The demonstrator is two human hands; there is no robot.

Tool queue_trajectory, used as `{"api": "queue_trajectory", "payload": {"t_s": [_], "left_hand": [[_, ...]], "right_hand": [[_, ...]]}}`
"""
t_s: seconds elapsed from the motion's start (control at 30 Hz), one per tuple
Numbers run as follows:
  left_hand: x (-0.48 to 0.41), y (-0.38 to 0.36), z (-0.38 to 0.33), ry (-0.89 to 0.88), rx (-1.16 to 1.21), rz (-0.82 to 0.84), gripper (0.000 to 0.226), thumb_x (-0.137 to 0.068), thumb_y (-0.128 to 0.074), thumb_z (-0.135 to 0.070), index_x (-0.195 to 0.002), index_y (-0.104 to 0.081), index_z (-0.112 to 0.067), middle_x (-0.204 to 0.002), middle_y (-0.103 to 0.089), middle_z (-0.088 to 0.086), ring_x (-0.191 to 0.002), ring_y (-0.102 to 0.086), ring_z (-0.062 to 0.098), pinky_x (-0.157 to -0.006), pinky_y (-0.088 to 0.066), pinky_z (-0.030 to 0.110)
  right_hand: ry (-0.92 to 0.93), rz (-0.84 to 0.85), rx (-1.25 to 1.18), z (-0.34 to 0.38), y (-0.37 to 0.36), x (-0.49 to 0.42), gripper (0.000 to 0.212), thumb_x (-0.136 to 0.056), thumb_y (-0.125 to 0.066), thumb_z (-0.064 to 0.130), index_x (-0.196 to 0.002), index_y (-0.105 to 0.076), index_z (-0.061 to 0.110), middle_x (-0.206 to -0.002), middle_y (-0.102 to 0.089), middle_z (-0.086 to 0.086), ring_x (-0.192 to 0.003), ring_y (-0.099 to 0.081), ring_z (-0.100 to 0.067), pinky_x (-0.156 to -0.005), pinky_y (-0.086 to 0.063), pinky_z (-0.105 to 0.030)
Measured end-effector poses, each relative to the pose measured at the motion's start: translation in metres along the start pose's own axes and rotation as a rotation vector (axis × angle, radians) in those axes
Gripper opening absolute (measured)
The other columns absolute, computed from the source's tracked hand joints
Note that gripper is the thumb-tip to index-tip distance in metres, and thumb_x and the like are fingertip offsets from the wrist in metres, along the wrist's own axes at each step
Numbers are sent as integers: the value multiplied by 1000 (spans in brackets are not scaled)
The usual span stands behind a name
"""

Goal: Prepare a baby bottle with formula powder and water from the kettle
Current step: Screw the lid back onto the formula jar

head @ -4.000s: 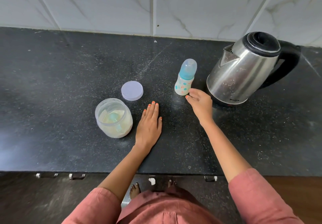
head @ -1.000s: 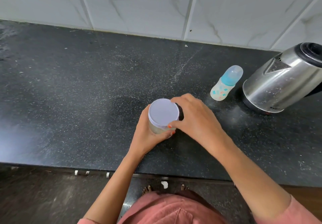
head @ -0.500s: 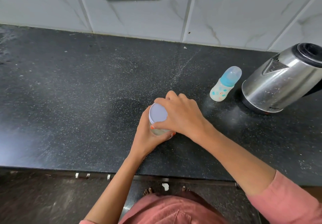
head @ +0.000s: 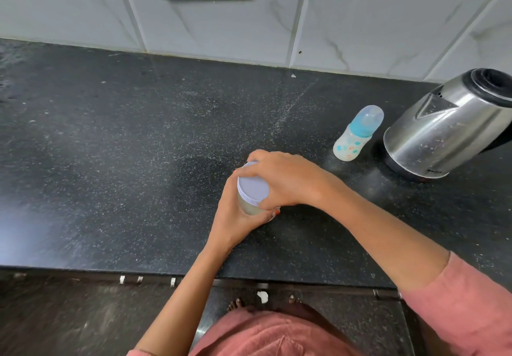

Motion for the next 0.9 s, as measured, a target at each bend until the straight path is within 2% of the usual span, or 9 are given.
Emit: {"api": "queue_trajectory", "payload": {"t_s": [0.1, 0.2, 0.27, 0.37, 0.47, 0.57, 0.73, 0.83, 0.9], "left_hand": [[0, -1, -3, -30, 44, 5, 80, -48, -76, -40, -120, -40, -33, -118, -52, -10, -106, -49, -13, -82, -37, 3], [0, -1, 1, -27, 63, 9, 85, -49, -78, -37, -124, -41, -27, -119, -53, -10, -108, -51, -8, -84, -40, 7], [0, -2, 2, -13, 44, 12, 86, -48, -78, -40, -125, -40, -32, -122, -51, -12, -110, -49, -8, -85, -39, 7], [1, 0, -1, -7, 14, -2, 78, -47, -75, -46, -116, -37, -45, -120, -47, -20, -109, -43, -20, -84, -34, 0], [2, 0, -4, -2, -3, -3, 72, -48, -73, -45, -111, -38, -45, -116, -49, -18, -105, -44, -21, -78, -35, -1], [1, 0, -1, 4, 11, -2, 74, -48, -75, -43, -113, -40, -42, -119, -53, -8, -107, -49, -10, -80, -38, 3], [1, 0, -4, -31, 30, -2, 82, -49, -77, -41, -121, -39, -35, -121, -49, -13, -108, -47, -15, -82, -36, 2], [1, -2, -7, -35, 55, 14, 77, -51, -81, -29, -117, -41, -36, -115, -52, -14, -104, -50, -14, -78, -40, 3], [1, -1, -7, -31, 57, 12, 78, -51, -80, -32, -118, -40, -35, -116, -51, -14, -105, -49, -15, -79, -40, 3]], "right_hand": [[-153, -147, 88, -2, 10, 5, 62, -75, -61, 53, -130, -45, 30, -117, -49, -6, -104, -57, -30, -70, -32, -32], [-264, -171, 78, -10, 11, 7, 75, -69, -57, 69, -129, -47, 24, -117, -53, -7, -104, -58, -31, -71, -35, -33], [-278, -127, 20, -18, 12, 9, 80, -68, -62, 66, -134, -42, 26, -126, -52, -6, -113, -54, -31, -80, -40, -35], [-96, 21, 10, -10, 11, 9, 87, -72, -72, 41, -143, -21, 34, -147, -29, -1, -133, -33, -25, -93, -40, -42], [31, 131, -46, -1, 3, 7, 81, -77, -67, 18, -142, -23, 39, -149, -22, 2, -135, -29, -19, -90, -39, -38], [24, 54, 26, 0, 3, 4, 69, -78, -65, 29, -138, -32, 39, -137, -38, 2, -122, -44, -22, -77, -35, -33], [-197, -148, 93, -4, 9, 5, 63, -77, -57, 57, -129, -45, 23, -118, -49, -8, -104, -55, -31, -71, -32, -33], [-284, -157, 53, -9, 6, 5, 73, -74, -54, 66, -125, -45, 16, -119, -51, -11, -105, -56, -32, -72, -33, -33], [-246, -93, -33, -11, 5, 5, 79, -73, -59, 63, -135, -36, 19, -131, -44, -10, -115, -51, -32, -82, -40, -37]]}}
Point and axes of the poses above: each hand's wrist, its own x-axis away from the middle knuckle, its own y-axis out of the back of the hand, z = x × y, the point moved 8 cm from there along -x, towards the middle knuckle
